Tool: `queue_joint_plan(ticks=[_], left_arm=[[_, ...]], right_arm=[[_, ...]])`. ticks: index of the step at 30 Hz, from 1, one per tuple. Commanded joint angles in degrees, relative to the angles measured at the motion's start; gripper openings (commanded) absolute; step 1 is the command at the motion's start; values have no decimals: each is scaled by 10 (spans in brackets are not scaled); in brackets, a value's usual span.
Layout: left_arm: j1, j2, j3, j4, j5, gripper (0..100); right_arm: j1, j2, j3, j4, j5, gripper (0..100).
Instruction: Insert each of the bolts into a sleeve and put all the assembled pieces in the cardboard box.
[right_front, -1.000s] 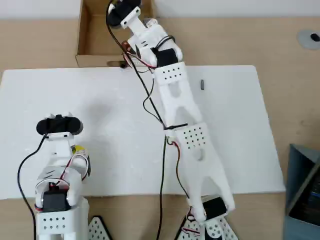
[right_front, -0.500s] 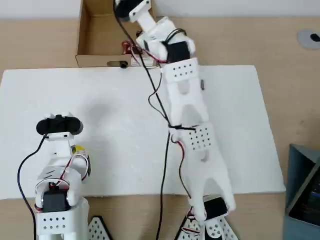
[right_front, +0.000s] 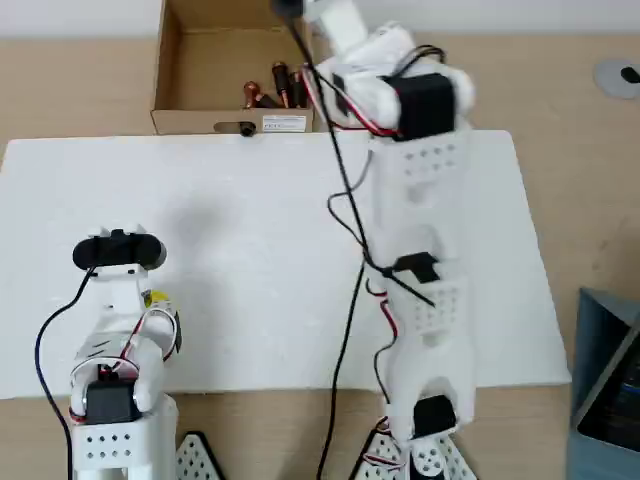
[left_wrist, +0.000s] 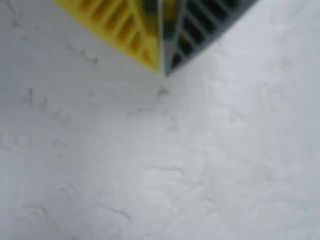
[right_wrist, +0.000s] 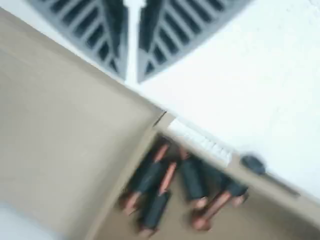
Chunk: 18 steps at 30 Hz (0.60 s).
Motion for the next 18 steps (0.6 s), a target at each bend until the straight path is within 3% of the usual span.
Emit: queue_joint_plan(ticks=[1,7,18], left_arm=[[1,-4,-3,-2,-3,4],[1,-4,-3,-2,-3,4],[1,-4,-3,-2,-3,4]], right_arm=[[25,-87,12,12,-9,9],[44,-261,210,12,-10,9],[105,-620,735,-11,-11,9]])
